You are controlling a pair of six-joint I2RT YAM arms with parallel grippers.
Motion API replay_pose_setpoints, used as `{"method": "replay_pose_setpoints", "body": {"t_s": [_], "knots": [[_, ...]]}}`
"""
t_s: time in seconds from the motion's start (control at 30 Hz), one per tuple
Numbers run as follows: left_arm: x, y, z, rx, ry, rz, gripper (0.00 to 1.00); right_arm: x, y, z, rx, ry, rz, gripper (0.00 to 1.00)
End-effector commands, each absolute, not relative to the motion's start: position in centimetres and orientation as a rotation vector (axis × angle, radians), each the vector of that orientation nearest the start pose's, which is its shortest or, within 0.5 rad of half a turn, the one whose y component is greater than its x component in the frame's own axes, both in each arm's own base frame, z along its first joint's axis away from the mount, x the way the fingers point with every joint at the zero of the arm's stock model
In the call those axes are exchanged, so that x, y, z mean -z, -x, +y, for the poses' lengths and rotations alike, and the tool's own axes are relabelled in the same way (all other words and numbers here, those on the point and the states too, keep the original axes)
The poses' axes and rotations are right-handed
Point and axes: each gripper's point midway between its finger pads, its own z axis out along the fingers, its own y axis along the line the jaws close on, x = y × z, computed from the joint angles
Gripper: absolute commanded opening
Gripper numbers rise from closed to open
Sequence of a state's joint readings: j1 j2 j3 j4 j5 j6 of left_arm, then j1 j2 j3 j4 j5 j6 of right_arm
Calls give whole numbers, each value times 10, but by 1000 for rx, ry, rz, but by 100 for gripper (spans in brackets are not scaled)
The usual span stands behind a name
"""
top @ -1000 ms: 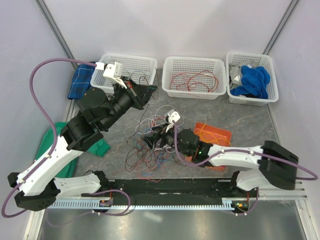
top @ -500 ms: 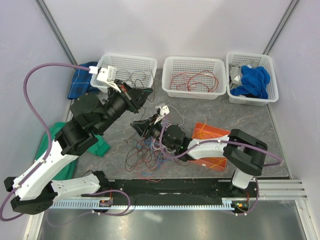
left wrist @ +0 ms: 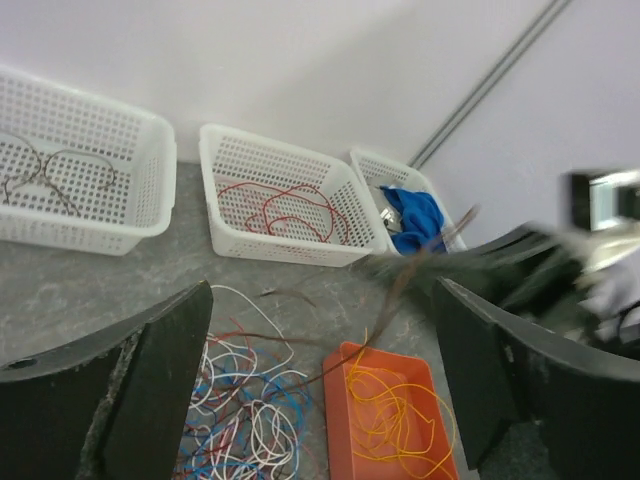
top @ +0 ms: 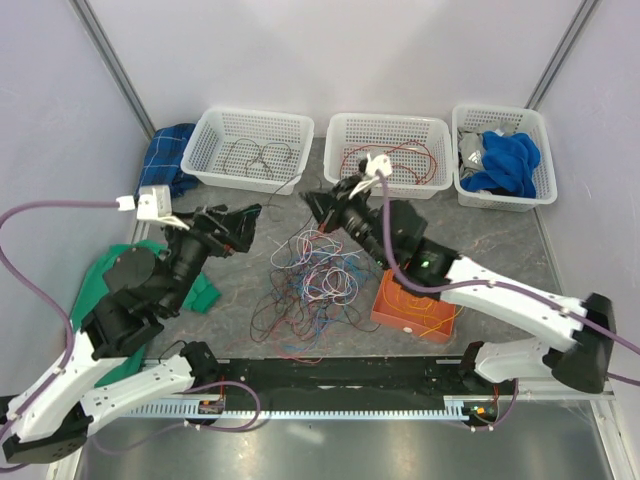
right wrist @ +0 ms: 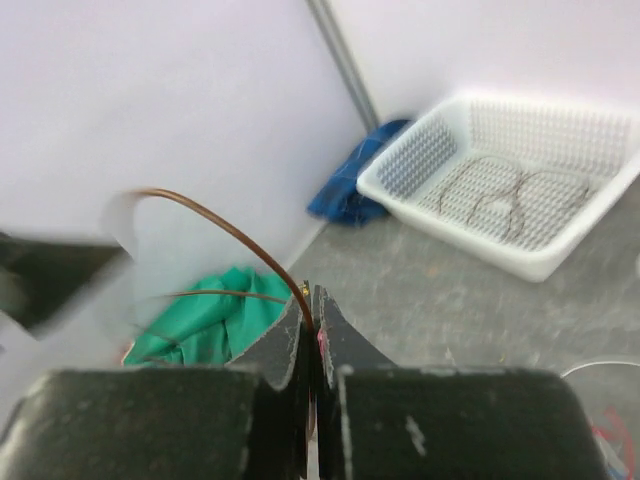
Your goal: Untangle the cables
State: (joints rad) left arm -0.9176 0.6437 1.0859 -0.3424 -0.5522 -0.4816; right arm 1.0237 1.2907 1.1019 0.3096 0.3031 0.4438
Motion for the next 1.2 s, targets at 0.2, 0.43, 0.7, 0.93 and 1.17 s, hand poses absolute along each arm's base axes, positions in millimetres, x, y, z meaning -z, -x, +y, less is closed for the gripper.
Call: {"method": "replay_pose_setpoints", "body": {"t_s": [0.2, 0.43, 0.7, 0.93, 1.17], "knots": [[-375, -198, -167, 819, -15, 1364, 100, -421, -259, 313, -677, 277, 1644, 0], [-368, -182, -207, 944, -241, 1202, 100, -432, -251, 315, -737, 274, 1653, 0], [-339, -198, -238, 952, -275, 1329, 100, -444, -243, 314, -790, 283, 1643, 0], [-316, -211, -259, 943, -296, 1423, 88, -459, -231, 311, -857, 293, 1619, 0], [-309, -221, -269, 918, -298, 1479, 2, -471, -220, 300, -894, 290, 1592, 0]]}}
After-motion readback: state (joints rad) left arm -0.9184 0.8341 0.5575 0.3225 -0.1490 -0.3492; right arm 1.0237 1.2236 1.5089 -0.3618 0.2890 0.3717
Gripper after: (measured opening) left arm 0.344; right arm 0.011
